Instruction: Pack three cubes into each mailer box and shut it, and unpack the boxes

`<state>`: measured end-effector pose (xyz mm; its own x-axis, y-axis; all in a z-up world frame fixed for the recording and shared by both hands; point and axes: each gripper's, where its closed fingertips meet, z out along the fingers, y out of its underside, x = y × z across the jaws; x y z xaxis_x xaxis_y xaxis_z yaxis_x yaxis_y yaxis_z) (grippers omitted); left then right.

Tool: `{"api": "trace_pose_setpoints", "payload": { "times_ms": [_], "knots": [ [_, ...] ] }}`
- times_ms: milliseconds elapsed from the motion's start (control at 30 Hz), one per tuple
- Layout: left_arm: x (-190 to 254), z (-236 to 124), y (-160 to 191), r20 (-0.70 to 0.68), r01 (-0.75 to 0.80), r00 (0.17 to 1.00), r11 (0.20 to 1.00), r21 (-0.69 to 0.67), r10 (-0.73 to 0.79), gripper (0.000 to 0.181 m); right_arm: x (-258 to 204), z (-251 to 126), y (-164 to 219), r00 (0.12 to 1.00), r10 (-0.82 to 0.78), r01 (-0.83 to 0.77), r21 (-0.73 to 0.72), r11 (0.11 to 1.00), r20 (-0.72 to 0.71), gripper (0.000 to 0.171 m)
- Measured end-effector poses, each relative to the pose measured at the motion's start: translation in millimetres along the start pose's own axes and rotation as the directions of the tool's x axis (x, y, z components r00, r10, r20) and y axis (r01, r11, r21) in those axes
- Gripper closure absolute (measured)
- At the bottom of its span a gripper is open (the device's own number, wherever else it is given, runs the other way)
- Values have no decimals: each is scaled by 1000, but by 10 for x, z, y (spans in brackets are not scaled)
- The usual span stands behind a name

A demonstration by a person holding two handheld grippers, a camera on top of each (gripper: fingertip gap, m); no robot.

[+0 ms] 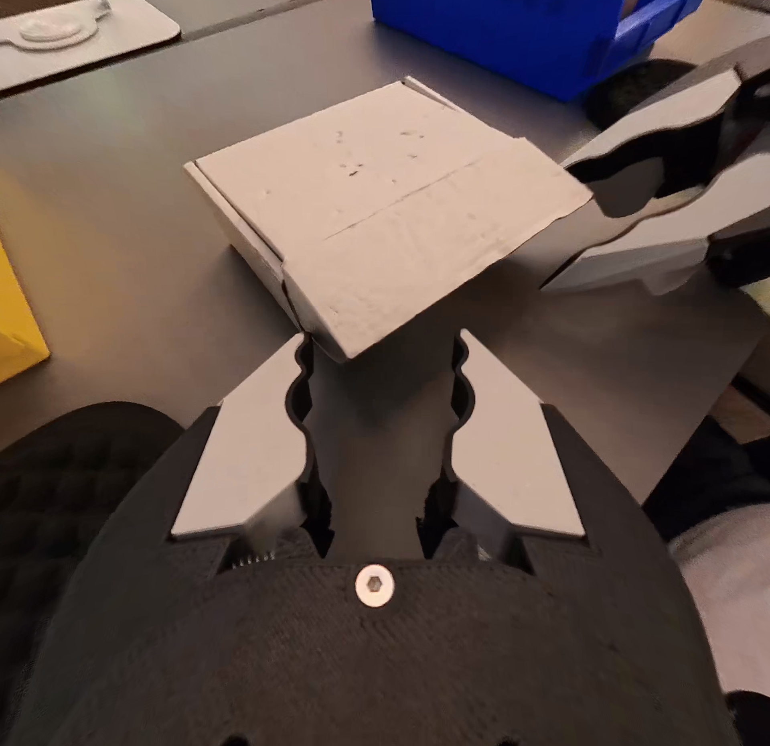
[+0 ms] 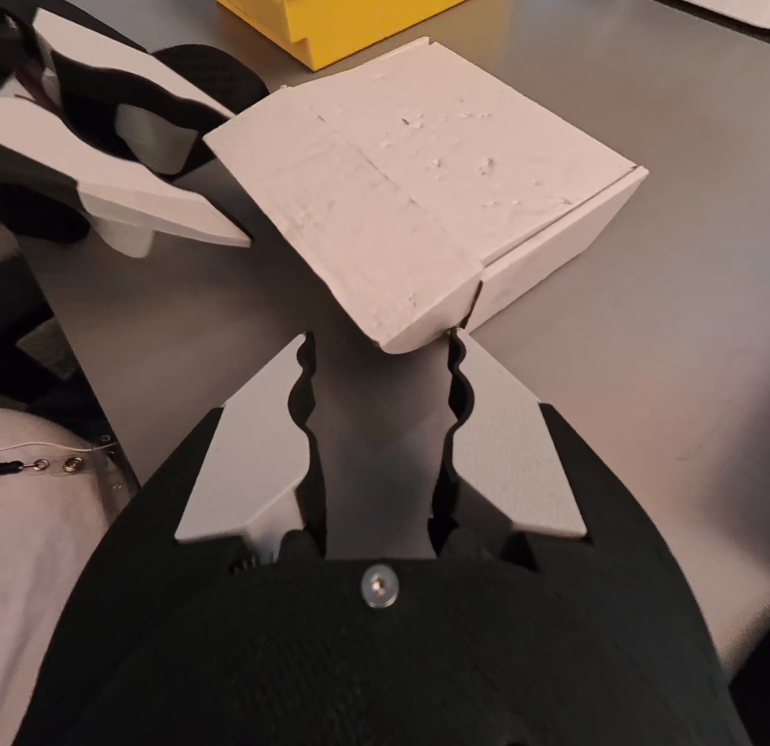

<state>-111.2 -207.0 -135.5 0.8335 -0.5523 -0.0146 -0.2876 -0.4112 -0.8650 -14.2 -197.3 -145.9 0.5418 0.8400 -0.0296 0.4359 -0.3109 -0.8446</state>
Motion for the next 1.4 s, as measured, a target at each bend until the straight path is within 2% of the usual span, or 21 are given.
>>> {"api": "trace_pose_setpoints", "payload": {
  "times_ms": [200, 433, 567, 733, 1133, 1400],
  "knots": [
    [-32, -88, -29, -43, 64, 997, 997, -42, -66, 113, -18, 38, 79, 999, 32, -32, -38, 999, 2, 91],
    [-148, -176, -86, -74, 78, 994, 993, -88, -85, 105, -67, -68, -77, 989, 125, -131, 76, 988, 72, 89],
    [-128, -139, -108, -157, 134, 976, 985, -111, -150, 99, -73, -109, -161, 981, 165, -177, 127, 976, 100, 87],
    [-51, -131, -205, -244, 179, 949, 979, -95, -198, 101, -115, -94, -216, 957, 220, -246, 129, 961, 189, 79],
    [-37, 7, -115, -258, 199, 940, 972, -123, -225, 101, -113, -64, -214, 968, 188, -209, 114, 971, 167, 80],
    [-38, 102, -87, -204, 91, 972, 987, -130, -117, 104, -73, -50, -241, 963, 208, -231, 131, 964, 170, 77]
  ]
}}
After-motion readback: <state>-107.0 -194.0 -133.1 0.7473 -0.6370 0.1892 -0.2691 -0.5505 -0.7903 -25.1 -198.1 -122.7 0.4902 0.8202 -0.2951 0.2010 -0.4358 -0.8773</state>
